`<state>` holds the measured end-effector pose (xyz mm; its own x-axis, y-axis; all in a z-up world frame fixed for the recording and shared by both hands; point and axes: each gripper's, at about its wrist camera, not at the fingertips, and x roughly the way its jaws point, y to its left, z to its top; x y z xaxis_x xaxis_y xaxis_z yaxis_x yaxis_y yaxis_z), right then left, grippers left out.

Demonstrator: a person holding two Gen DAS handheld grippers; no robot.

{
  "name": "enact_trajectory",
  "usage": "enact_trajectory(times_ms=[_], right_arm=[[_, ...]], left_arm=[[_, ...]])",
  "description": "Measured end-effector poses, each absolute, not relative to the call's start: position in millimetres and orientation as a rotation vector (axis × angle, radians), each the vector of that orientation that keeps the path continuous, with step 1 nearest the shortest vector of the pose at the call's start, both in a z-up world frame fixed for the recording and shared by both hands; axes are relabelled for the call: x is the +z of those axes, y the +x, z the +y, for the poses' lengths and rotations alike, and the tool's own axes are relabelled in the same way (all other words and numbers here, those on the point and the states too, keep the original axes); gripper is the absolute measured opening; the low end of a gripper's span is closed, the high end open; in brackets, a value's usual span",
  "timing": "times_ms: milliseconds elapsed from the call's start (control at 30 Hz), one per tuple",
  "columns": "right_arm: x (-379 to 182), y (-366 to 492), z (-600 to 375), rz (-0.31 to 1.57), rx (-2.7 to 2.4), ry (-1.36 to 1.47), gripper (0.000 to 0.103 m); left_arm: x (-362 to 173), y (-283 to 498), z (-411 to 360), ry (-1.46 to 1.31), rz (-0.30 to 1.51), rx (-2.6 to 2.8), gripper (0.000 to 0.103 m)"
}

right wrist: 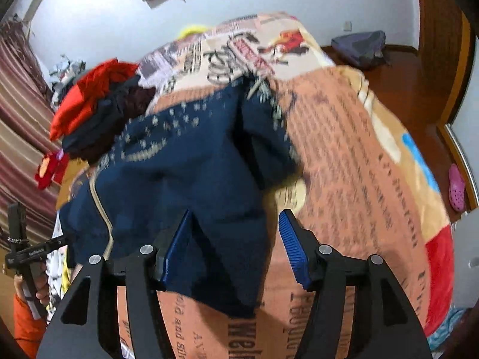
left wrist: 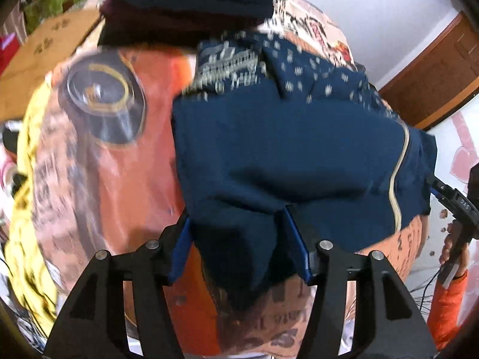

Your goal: Fold large clothes

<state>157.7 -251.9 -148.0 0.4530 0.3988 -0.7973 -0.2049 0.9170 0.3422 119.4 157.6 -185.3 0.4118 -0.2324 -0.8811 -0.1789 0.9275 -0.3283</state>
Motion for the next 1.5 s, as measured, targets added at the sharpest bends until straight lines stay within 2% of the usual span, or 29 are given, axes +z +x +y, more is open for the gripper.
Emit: enact_trajectory(times_ms=[167,200,233,267,300,333,367,433,700,933,1100,1267,1500], right_arm=[[-149.7,141.5,-244.7,0.987,0.388,0.175,0.059],[-148.6,139.1,-243.7,0.973,0.407,0.189,0.054],[-147.8,138.1,-242.5,0.963,0.415,0.199,0.050],[-147.4,137.4,-241.5,0.956,0.412,0.211,0.032],[-147.4,138.2,-238.8,0.959,0.422,0.224,0.014],[-147.5,139.4,-236.4,0.969,0.440,0.235,0.011],[-146.0,140.1,-232.7,0.970,0.455,0.239,0.011],[-140.1,137.0,-224.6,0.946,0.467,0.206,0.009],[-88.2,147.2,-210.8,0.811,0.552,0.188,0.008],[-58.1,204.5,-225.4,0.721,0.508,0.250,0.007],[-66.7,263.1,-227.5,0.728,0.404,0.239,0.007],[-105.3,322.8,-225.1,0.835,0.364,0.294,0.007],[-134.7,341.9,-227.8,0.892,0.322,0.253,0.008]], left_arm=[[-193.8,111.3,152.8,-0.409,1.134,-0.032,0.057],[-192.8,111.8,151.3,-0.402,1.127,-0.037,0.057],[-191.7,112.5,150.4,-0.399,1.121,-0.043,0.052],[-189.7,113.3,149.3,-0.398,1.113,-0.054,0.040],[-187.2,114.7,147.9,-0.396,1.108,-0.069,0.034],[-184.4,115.9,146.7,-0.392,1.105,-0.082,0.022],[-180.0,117.4,145.6,-0.385,1.097,-0.094,0.015],[-167.2,119.0,143.6,-0.369,1.062,-0.109,0.013],[-91.2,129.6,152.9,-0.361,0.859,-0.173,0.012],[-62.5,192.7,181.1,-0.402,0.788,-0.142,0.012],[-77.9,257.5,200.8,-0.475,0.793,-0.094,0.012],[-113.2,306.3,205.0,-0.463,0.874,-0.053,0.012],[-151.6,329.2,200.0,-0.371,0.962,-0.037,0.013]])
